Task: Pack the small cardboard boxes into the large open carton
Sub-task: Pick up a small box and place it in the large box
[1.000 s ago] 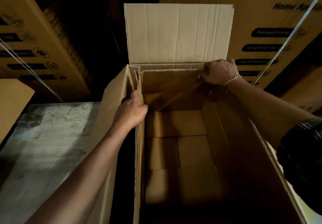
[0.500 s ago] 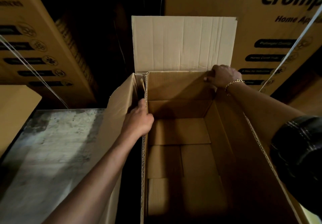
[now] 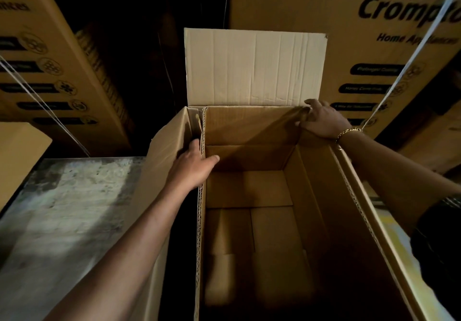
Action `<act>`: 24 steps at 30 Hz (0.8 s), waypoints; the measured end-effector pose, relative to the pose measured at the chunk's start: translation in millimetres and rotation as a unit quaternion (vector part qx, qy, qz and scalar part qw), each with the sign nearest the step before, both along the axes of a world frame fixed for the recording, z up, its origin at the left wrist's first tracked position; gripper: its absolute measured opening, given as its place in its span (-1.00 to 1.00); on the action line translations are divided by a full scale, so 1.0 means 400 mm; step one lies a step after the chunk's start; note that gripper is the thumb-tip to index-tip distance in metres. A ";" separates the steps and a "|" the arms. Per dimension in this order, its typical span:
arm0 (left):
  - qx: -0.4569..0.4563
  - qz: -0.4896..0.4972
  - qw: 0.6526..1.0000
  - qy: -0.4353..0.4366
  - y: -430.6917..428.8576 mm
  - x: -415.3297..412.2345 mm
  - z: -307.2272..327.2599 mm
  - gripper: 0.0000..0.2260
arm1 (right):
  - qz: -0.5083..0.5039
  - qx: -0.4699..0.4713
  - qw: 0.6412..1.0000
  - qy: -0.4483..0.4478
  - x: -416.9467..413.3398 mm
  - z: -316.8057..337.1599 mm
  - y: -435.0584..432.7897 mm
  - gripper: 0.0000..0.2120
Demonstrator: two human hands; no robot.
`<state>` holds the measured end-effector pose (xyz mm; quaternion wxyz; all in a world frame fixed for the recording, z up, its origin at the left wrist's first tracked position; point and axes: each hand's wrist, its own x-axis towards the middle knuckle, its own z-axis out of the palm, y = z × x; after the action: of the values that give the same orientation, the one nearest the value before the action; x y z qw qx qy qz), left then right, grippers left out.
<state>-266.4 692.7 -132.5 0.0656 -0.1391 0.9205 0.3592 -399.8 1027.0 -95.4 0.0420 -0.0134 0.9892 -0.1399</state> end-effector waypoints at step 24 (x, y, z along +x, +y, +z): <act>-0.235 -0.093 0.960 0.123 0.108 0.475 0.082 -0.23 | 0.127 0.028 0.989 0.071 0.681 -0.022 0.070 -0.20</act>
<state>-76.5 736.0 -99.6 -0.0492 -0.0196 0.9888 0.1397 -127.4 1055.0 -104.0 -0.0104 -0.1473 0.9835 -0.1047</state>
